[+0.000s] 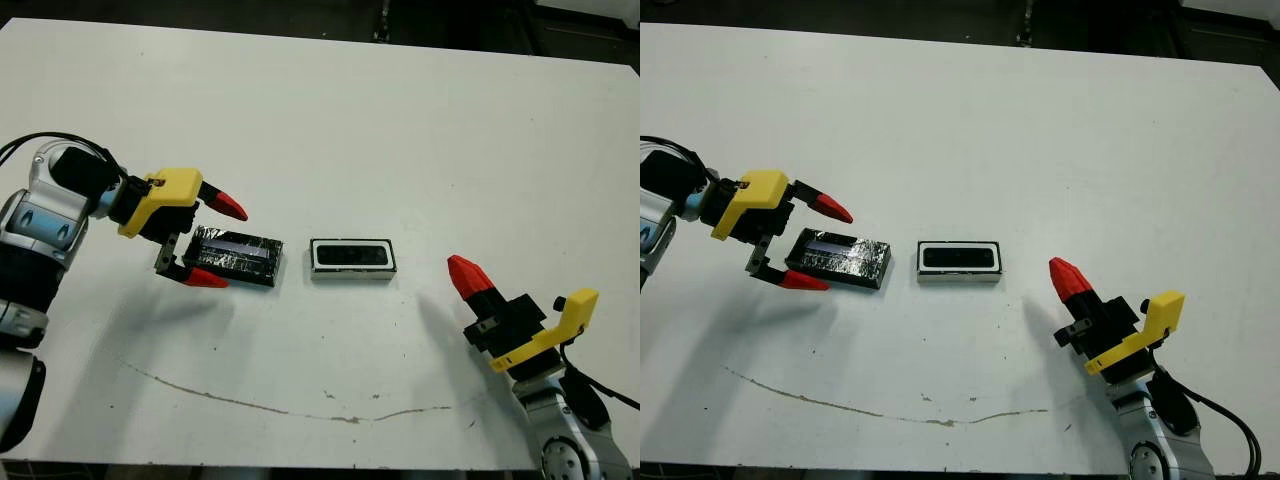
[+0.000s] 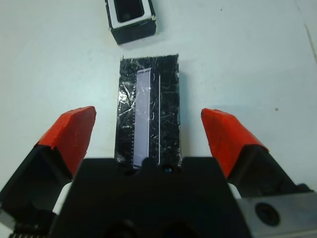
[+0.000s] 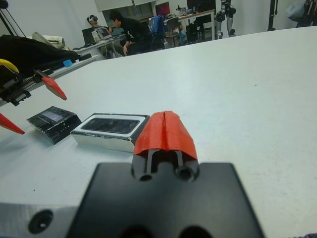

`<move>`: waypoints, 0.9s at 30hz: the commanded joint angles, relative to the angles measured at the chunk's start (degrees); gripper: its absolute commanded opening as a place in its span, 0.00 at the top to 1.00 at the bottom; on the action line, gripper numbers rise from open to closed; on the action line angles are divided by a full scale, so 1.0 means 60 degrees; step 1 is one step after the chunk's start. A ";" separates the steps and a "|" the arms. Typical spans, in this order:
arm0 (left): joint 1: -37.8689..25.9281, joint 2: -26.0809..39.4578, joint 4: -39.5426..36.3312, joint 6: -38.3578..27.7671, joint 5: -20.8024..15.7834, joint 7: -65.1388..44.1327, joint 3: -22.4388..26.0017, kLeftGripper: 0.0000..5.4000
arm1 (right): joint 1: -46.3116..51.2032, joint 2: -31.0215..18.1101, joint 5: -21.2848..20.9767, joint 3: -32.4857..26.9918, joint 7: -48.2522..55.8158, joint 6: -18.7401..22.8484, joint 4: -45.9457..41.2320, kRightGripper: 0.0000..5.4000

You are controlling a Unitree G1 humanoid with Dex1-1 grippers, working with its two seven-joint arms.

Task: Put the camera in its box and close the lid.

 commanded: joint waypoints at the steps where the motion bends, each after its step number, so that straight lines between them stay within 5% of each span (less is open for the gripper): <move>1: -0.0193 -0.0170 0.0486 -0.0389 0.0261 0.0067 -0.0135 0.00 | 0.0120 -0.0173 -0.0010 -0.0040 0.0006 0.0007 0.0105 1.00; 14: -0.0349 -0.0542 0.1926 -0.1291 0.0590 0.0280 -0.0114 0.00 | 0.0155 -0.0182 0.0127 -0.0020 -0.0024 0.0062 0.0050 1.00; 20: -0.0316 -0.0697 0.1987 -0.0127 0.0465 0.0191 -0.0084 0.00 | 0.0163 -0.0207 0.0148 -0.0006 -0.0012 0.0081 0.0032 1.00; 27: -0.0064 -0.0559 0.1085 0.1179 0.0588 0.0264 -0.0165 0.15 | 0.0167 -0.0228 0.0120 0.0008 -0.0013 0.0062 0.0063 1.00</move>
